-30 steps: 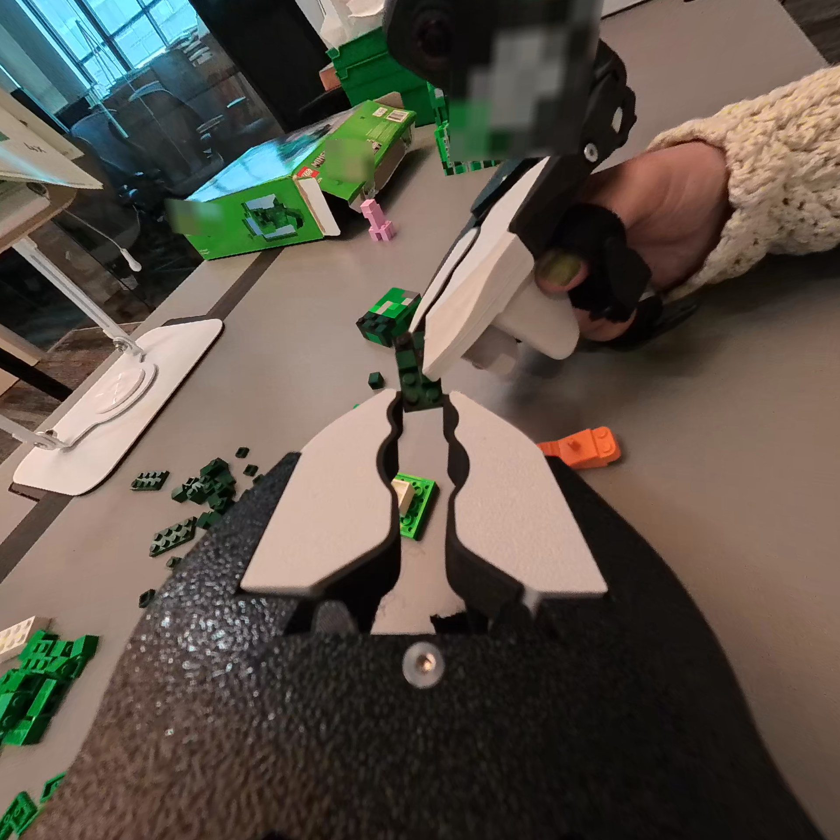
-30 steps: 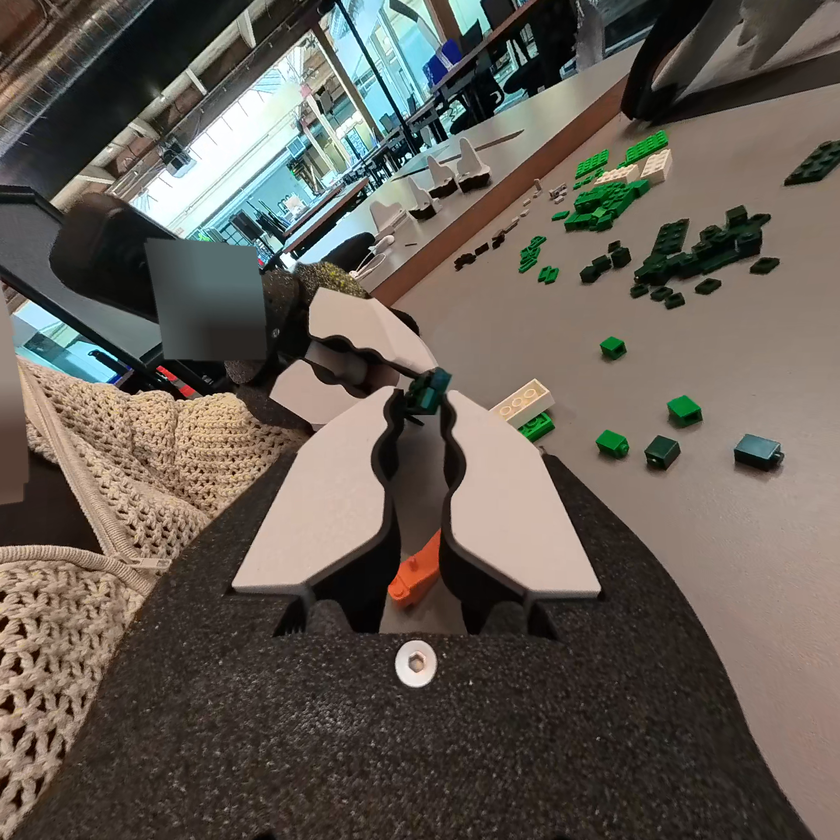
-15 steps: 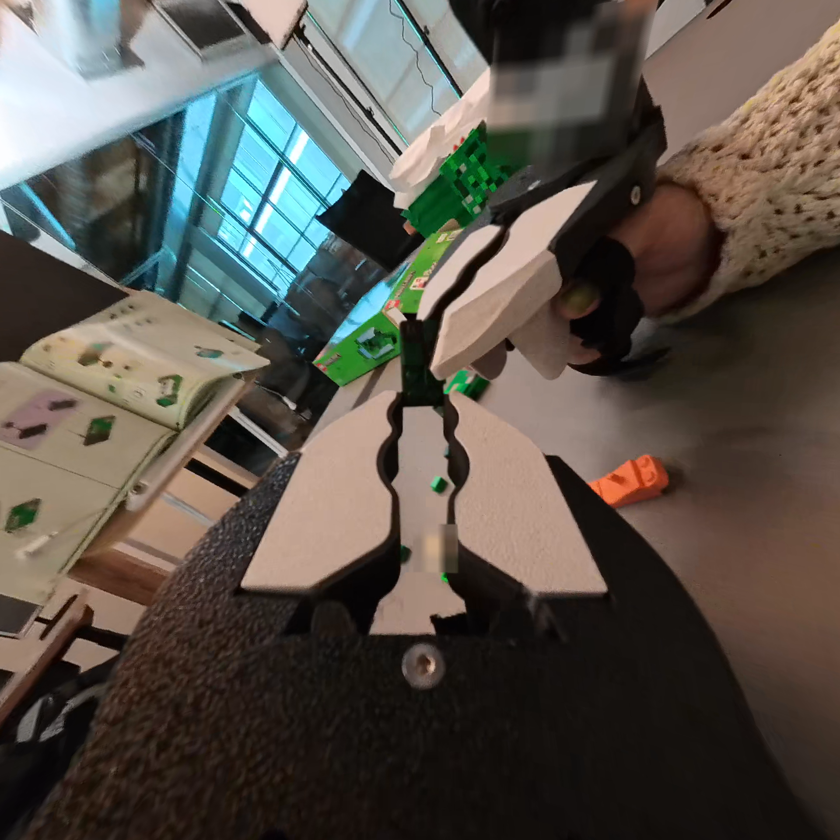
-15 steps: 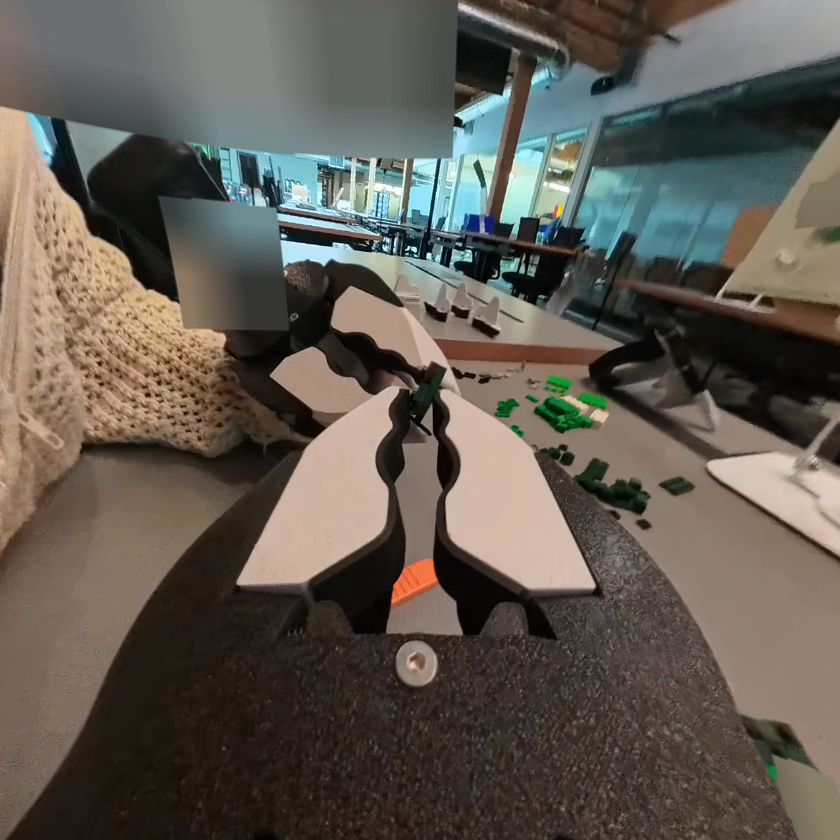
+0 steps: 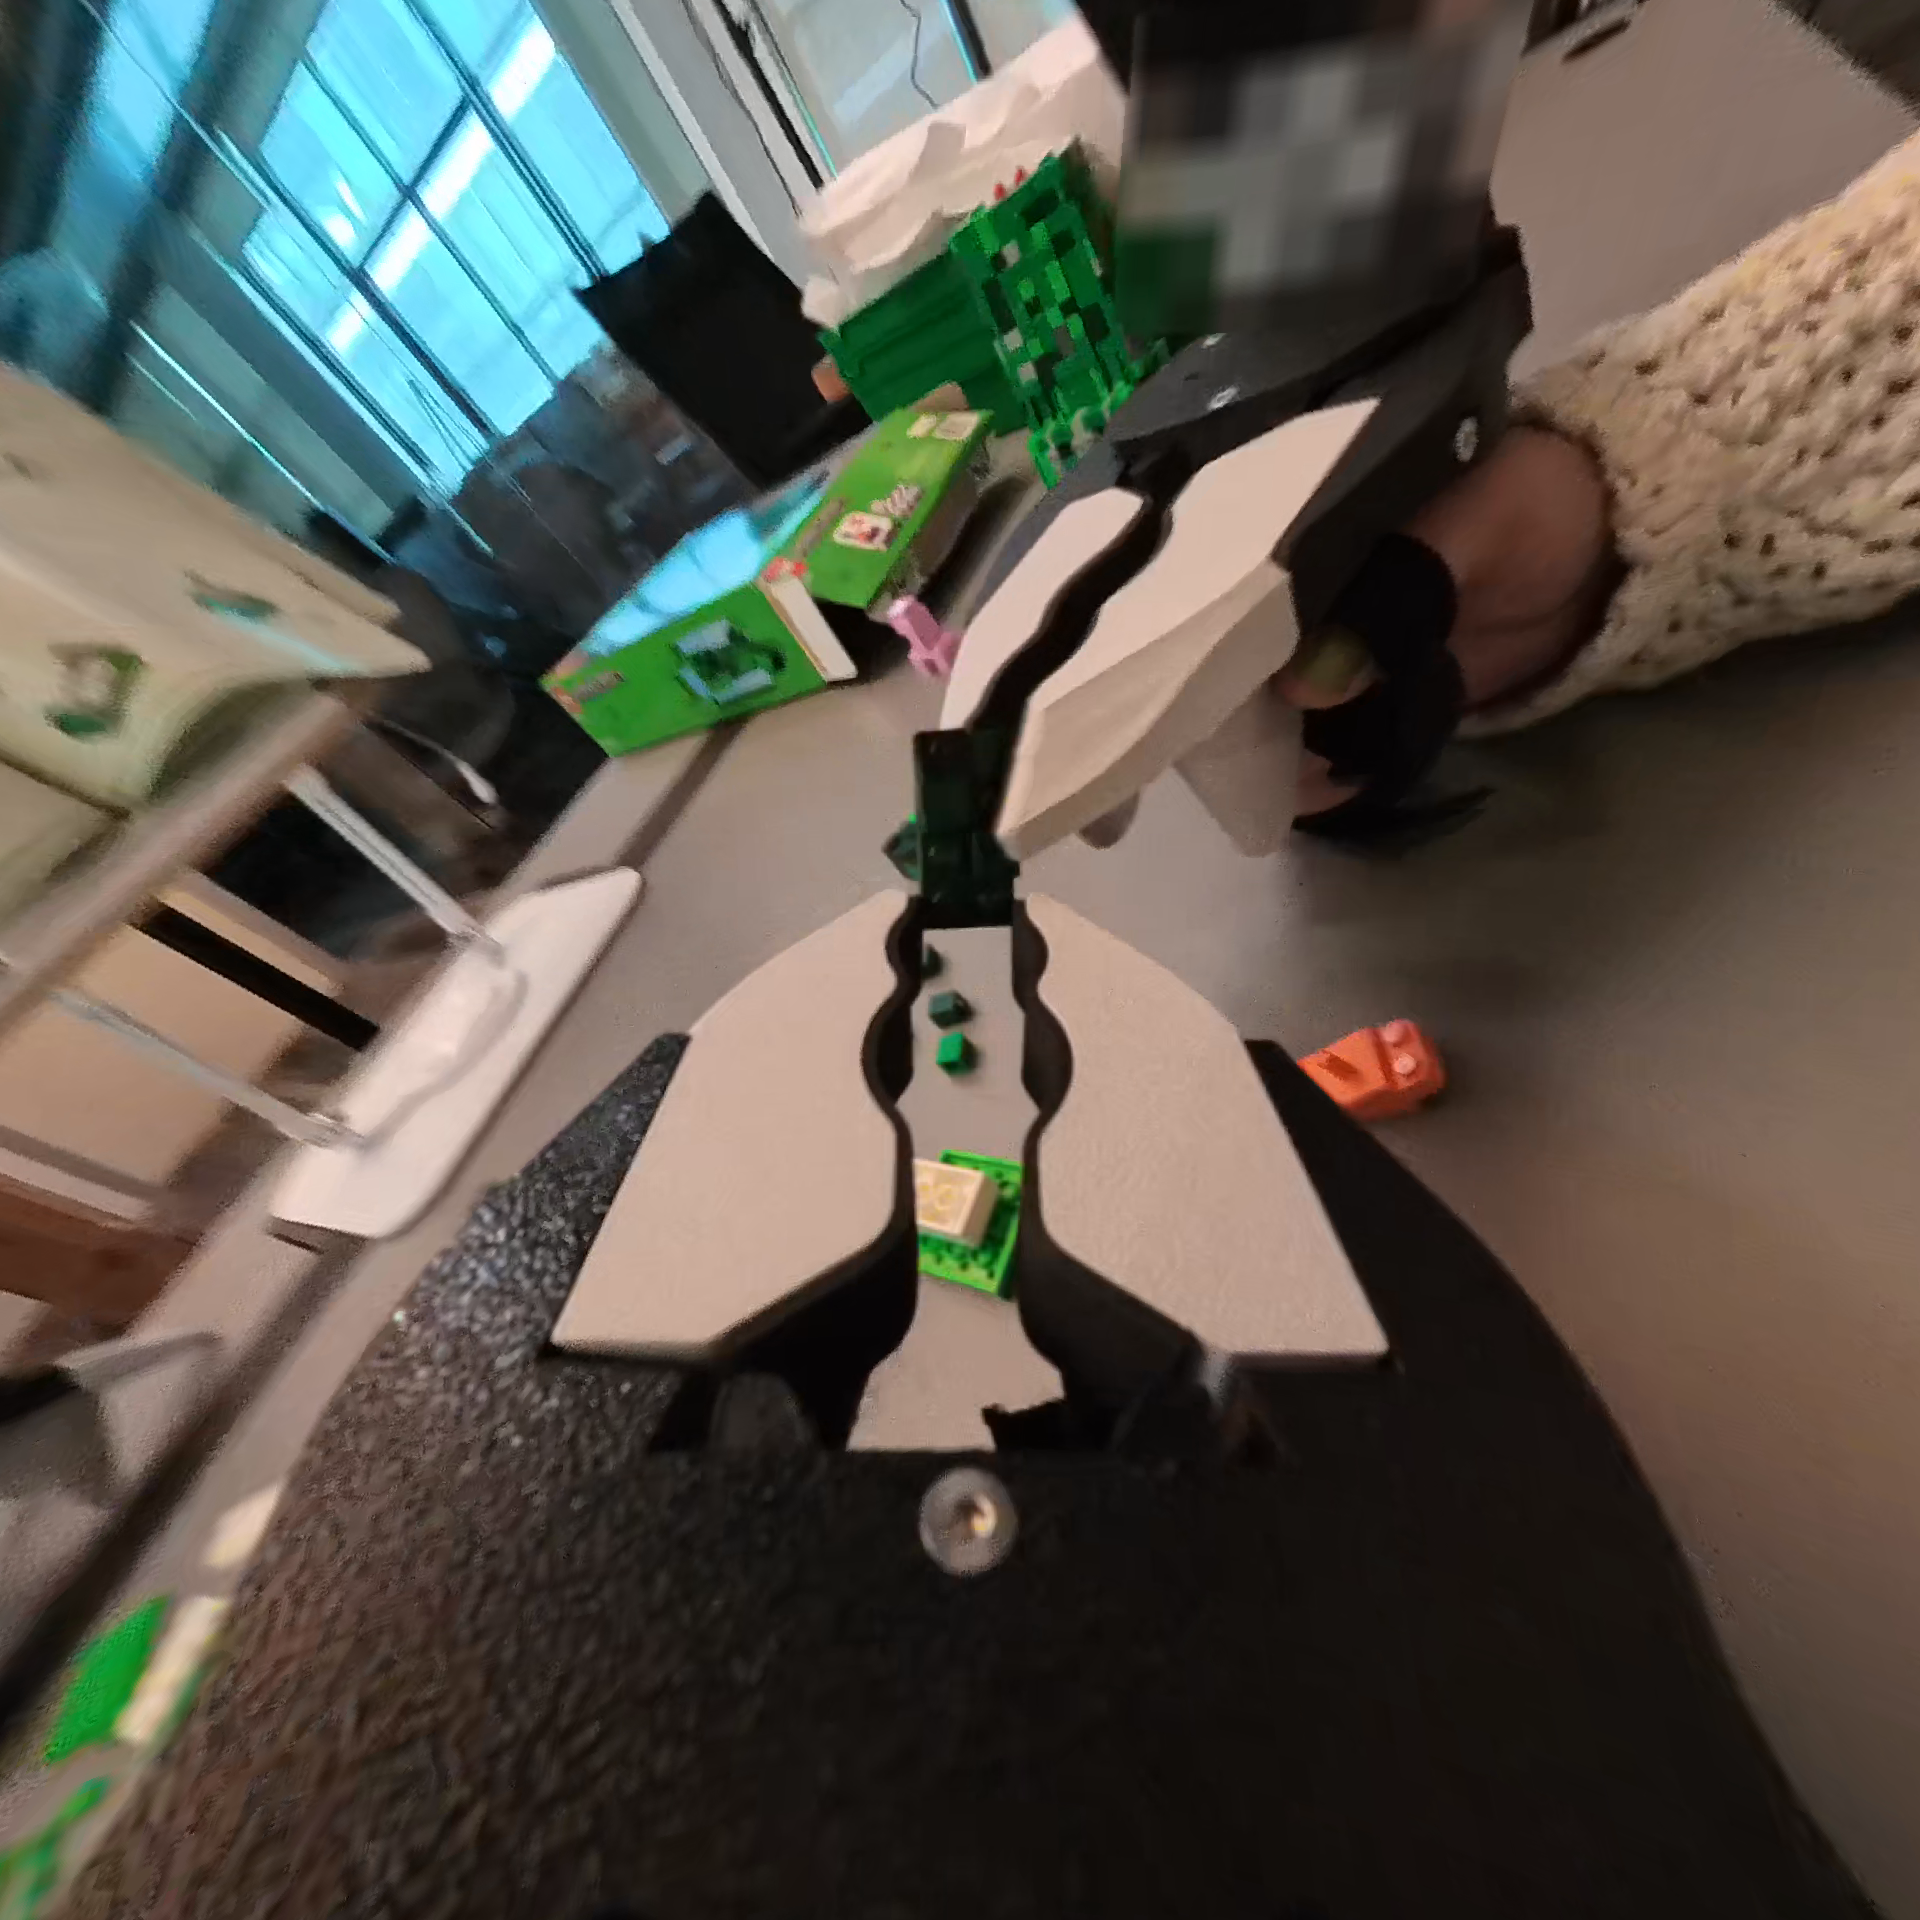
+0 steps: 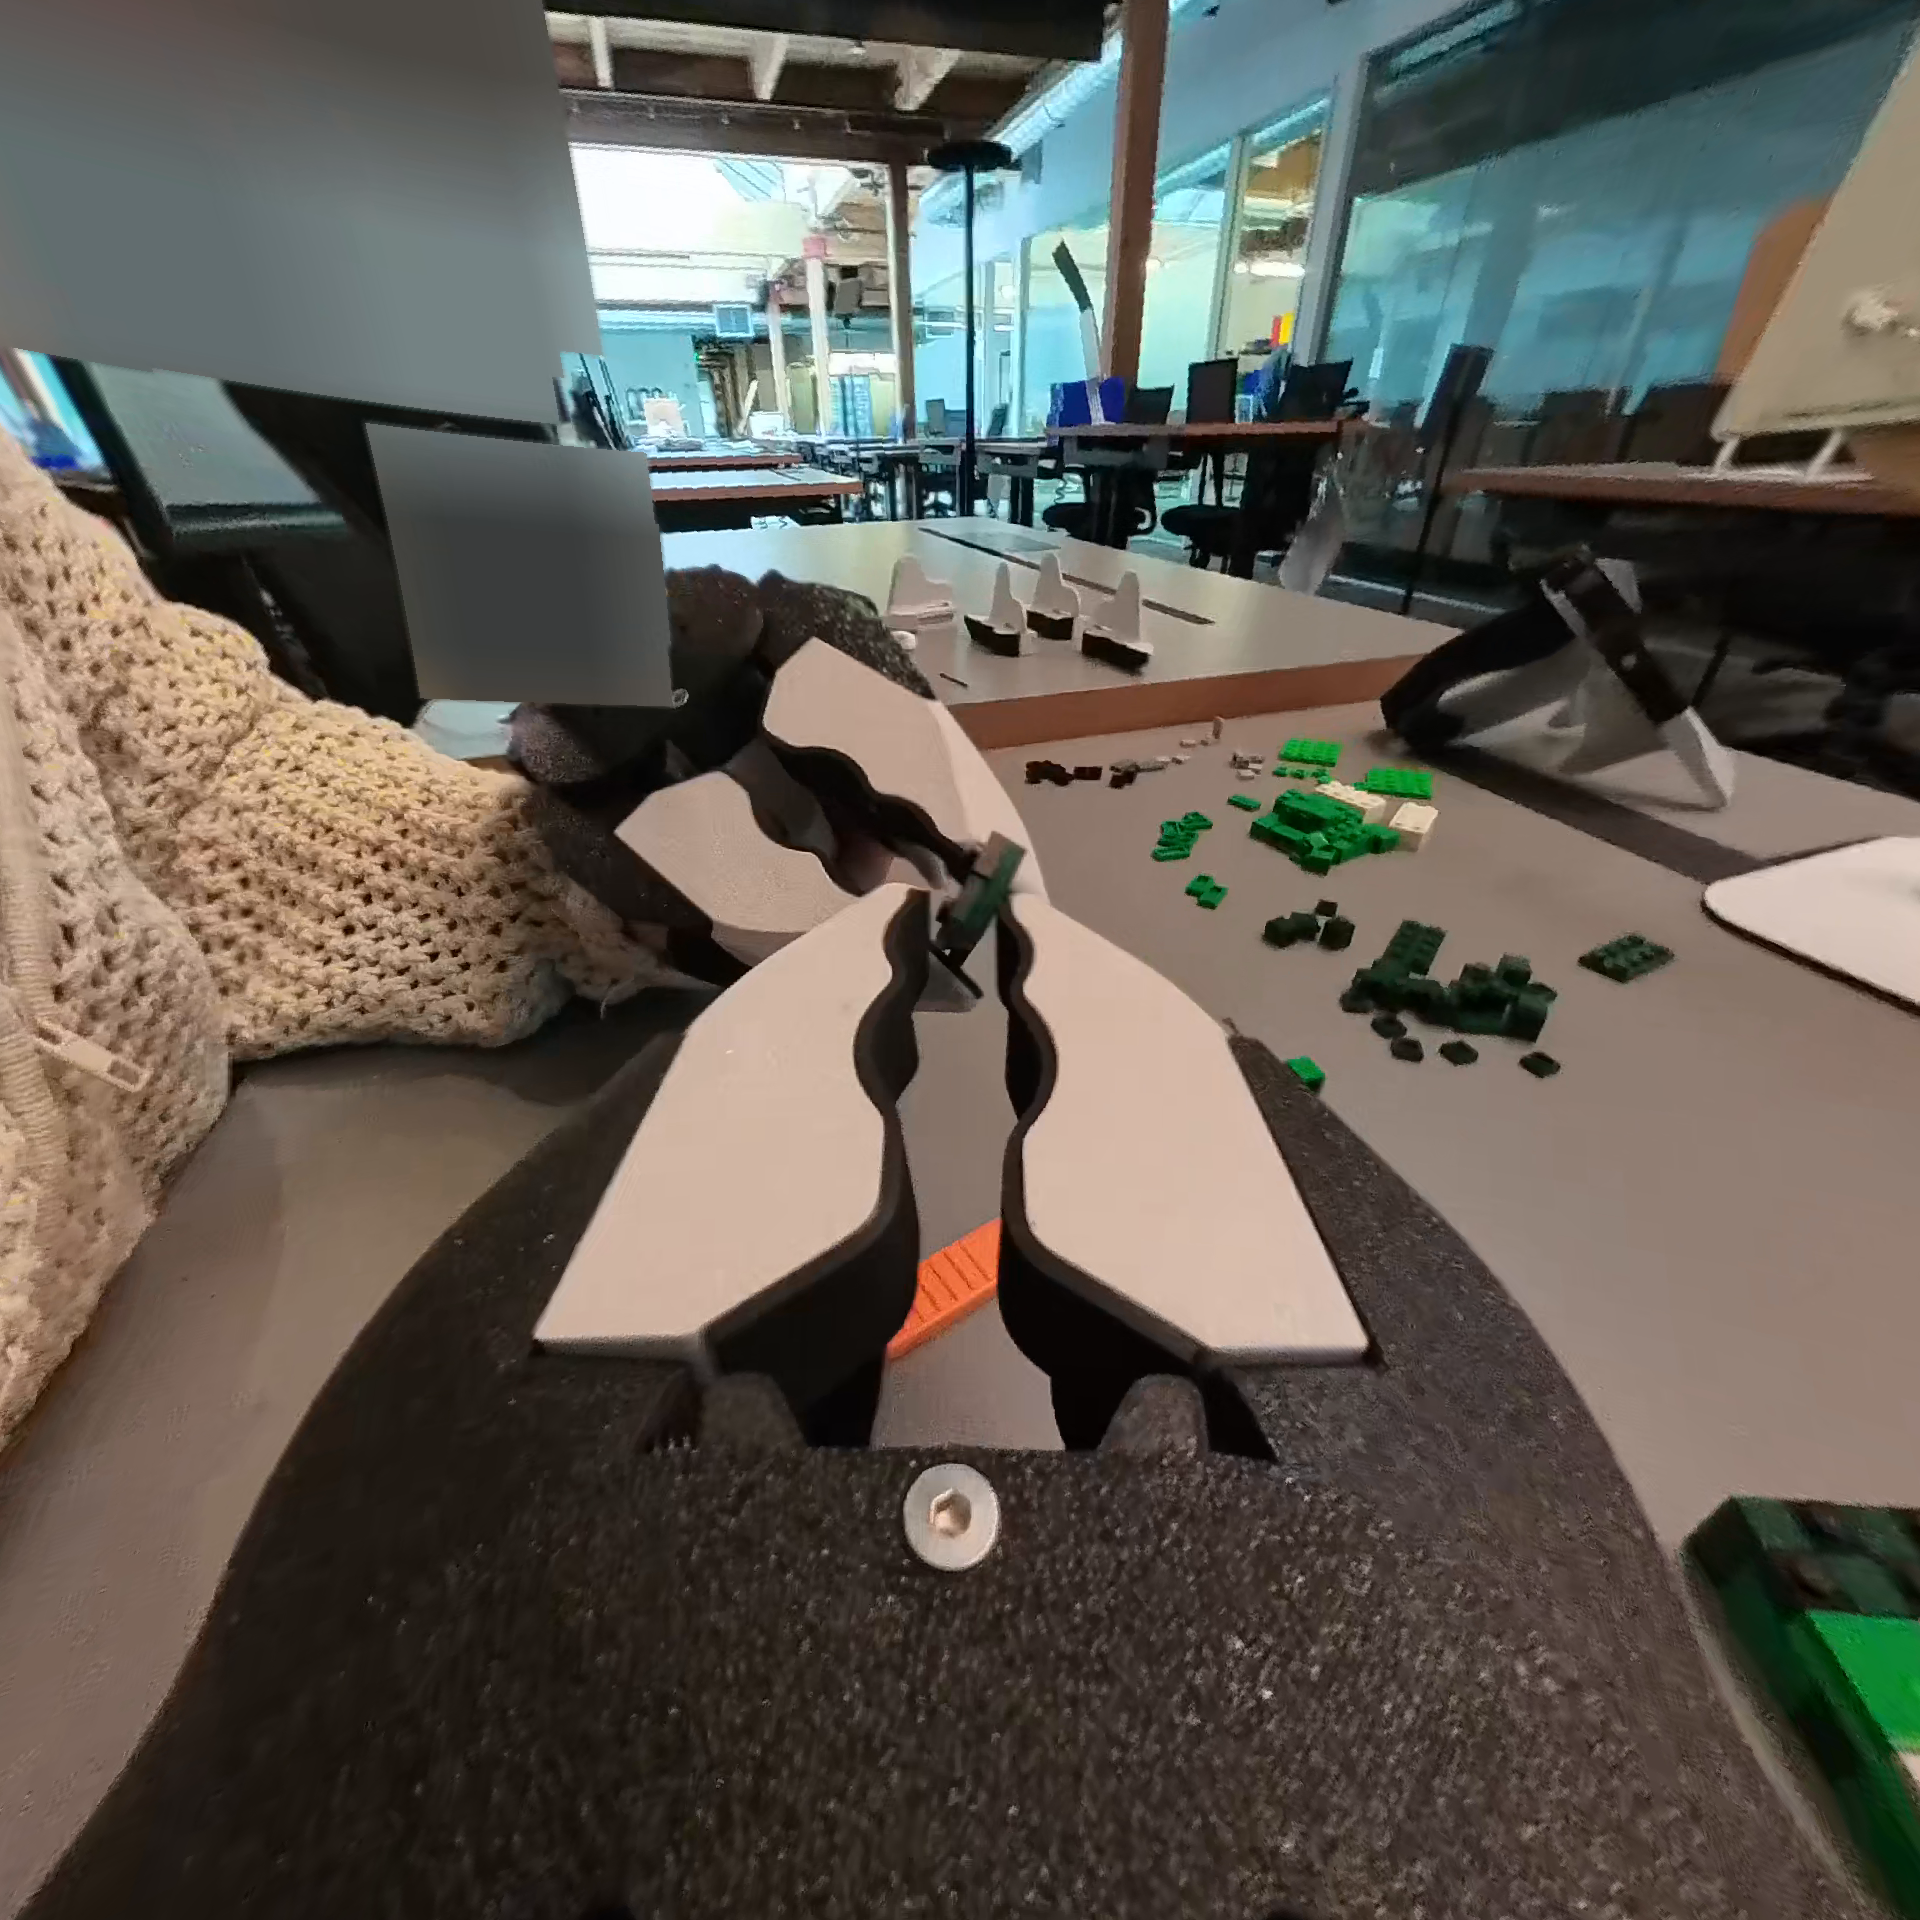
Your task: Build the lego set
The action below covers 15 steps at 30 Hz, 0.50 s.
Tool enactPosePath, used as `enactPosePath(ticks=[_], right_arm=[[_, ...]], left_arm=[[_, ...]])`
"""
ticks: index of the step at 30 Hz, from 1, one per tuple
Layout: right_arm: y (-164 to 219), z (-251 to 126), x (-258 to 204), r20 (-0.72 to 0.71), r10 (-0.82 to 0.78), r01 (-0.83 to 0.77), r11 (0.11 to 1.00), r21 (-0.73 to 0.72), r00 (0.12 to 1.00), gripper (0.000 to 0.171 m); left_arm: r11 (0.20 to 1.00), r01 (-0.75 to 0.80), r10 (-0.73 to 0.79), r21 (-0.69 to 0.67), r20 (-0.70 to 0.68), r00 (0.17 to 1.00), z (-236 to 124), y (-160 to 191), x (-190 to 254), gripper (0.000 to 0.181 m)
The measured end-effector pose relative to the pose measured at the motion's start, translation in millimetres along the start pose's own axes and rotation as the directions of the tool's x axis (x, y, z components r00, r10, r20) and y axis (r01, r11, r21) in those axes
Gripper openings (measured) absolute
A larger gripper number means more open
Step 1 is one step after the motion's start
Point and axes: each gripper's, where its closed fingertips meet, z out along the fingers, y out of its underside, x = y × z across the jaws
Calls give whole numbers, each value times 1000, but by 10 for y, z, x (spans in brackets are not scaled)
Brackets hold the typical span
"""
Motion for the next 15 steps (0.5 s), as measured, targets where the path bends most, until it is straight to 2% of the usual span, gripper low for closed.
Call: enactPosePath(ticks=[4,6,8,11,15], right_arm=[[-17,-71,138,-49,-7,7,1000,5,999,45],[-40,-156,209,-96,-125,124,992,-17,988,50],[-63,-228,164,-99,-320,315,947,-61,942,46],[4,-237,-4,-41,-612,599,784,-164,790,38],[236,-212,24,34,-837,789,501,-356,546,40]], left_arm=[[961,272,-275,-40,-142,951,22,103,24,16],[917,400,-383,0,-286,878,-44,-18,75,16],[863,500,-486,-68,-380,787,-83,-1,111,16],[783,592,-605,-190,-451,656,-84,115,201,15],[688,675,-698,-268,-500,513,-80,137,290,15]])
